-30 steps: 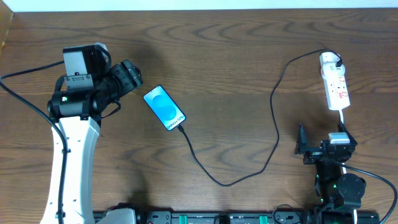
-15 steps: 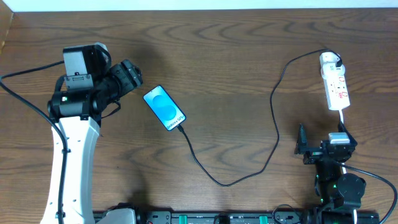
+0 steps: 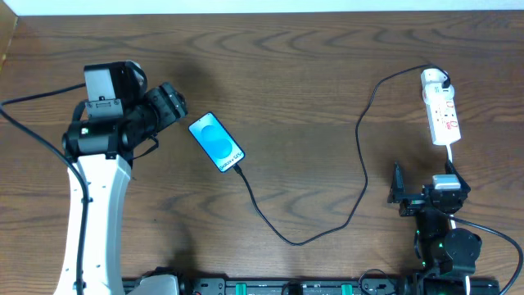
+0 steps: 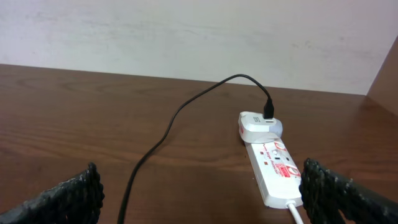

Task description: Plug charger to phone and switch on socket

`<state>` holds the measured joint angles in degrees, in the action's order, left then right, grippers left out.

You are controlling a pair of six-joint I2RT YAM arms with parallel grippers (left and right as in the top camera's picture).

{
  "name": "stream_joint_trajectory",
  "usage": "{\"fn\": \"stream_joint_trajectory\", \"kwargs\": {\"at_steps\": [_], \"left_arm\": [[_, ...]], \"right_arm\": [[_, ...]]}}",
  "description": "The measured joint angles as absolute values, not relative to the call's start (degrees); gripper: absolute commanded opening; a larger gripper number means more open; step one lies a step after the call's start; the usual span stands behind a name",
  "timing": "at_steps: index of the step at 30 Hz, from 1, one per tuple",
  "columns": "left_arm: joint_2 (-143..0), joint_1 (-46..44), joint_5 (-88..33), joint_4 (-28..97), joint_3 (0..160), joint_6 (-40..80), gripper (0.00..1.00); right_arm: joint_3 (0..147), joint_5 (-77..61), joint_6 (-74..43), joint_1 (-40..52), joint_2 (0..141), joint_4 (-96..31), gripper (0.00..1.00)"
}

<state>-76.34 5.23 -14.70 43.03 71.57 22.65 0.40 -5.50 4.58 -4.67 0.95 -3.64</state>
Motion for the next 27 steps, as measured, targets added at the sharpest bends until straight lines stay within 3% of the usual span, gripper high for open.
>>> {"fn": "stream_joint_trajectory", "kwargs": {"at_steps": [6, 15, 22, 27], "left_arm": [[-64.1, 5.2, -7.2, 36.9, 63.0, 21.6, 0.81], [-38.4, 5.0, -4.5, 14.9, 39.6, 5.7, 0.8], [-22.5, 0.6, -3.9, 3.9, 22.1, -7.7, 0.81], [-13.1, -1.6, -2.2, -1.3, 11.7, -10.9, 0.8]], "right_arm": [[0.4, -5.4, 4.6, -4.6, 0.9, -3.7, 0.99], [0.4, -5.2, 4.6, -4.6, 0.7, -3.7, 0.99], [0.4, -5.1, 4.6, -4.6, 0.7, -3.7, 0.99], [0.4, -5.1, 4.6, -4.6, 0.7, -3.7, 0.99]]}}
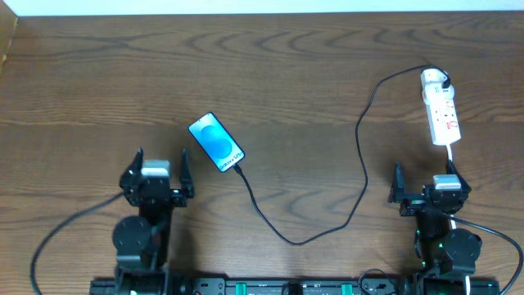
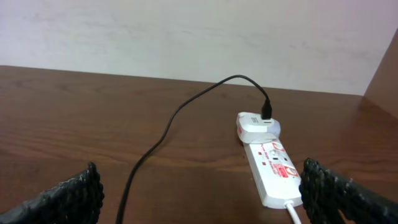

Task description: Plug charger to phone and switch on socket

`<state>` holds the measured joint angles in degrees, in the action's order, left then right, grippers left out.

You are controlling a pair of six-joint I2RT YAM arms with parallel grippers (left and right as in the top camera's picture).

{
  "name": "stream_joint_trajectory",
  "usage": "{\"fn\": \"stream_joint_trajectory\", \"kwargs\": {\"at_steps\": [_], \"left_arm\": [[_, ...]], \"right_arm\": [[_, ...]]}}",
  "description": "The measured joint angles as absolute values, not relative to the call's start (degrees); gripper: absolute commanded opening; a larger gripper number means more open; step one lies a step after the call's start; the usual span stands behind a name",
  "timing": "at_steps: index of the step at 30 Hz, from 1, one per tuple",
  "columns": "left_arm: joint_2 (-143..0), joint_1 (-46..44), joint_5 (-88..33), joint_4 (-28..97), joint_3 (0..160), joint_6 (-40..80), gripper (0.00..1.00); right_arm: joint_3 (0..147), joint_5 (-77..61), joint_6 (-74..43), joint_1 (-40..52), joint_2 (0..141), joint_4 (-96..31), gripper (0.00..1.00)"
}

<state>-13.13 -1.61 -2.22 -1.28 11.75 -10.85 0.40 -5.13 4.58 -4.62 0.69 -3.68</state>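
A phone (image 1: 216, 142) with a lit blue screen lies on the table left of centre. A black cable (image 1: 360, 156) runs from its lower end in a loop to a white charger (image 1: 433, 79) plugged into the white socket strip (image 1: 444, 116) at the far right. In the right wrist view the charger (image 2: 258, 126) and the strip (image 2: 272, 172) lie ahead. My left gripper (image 1: 155, 171) stands open near the front edge, below and left of the phone, holding nothing. My right gripper (image 1: 425, 180) is open just below the strip, its black fingertips (image 2: 323, 186) wide apart.
The wooden table (image 1: 295, 65) ends at a pale wall behind. A white lead (image 2: 293, 211) leaves the near end of the strip toward my right gripper. A dark rail runs along the front edge between the arm bases.
My left arm was stretched out with its gripper just left of the phone; now it is folded back near the front edge, gripper open. The right gripper, phone, cable and strip look unchanged.
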Motion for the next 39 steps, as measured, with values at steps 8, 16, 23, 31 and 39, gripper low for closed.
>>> {"fn": "stream_joint_trajectory", "kwargs": {"at_steps": [8, 16, 23, 31, 39], "left_arm": [[-1.4, -2.0, -1.1, -0.5, 0.4, -12.1, 0.81], [-0.6, -2.0, -1.2, 1.4, 0.9, -12.3, 0.8], [-0.6, -2.0, -1.2, 1.4, 0.9, -12.3, 0.81], [-0.6, -2.0, -1.2, 1.5, 0.9, -12.3, 0.81], [-0.6, -2.0, -1.2, 1.5, 0.9, -12.3, 0.8]], "right_arm": [[0.4, -5.1, 4.6, -4.6, 0.7, -3.7, 0.99], [0.4, -5.1, 4.6, -4.6, 0.7, -3.7, 0.99], [0.4, -5.1, 4.6, -4.6, 0.7, -3.7, 0.99], [0.4, -5.1, 4.6, -4.6, 0.7, -3.7, 0.99], [0.4, -5.1, 4.6, -4.6, 0.7, -3.7, 0.99]]}}
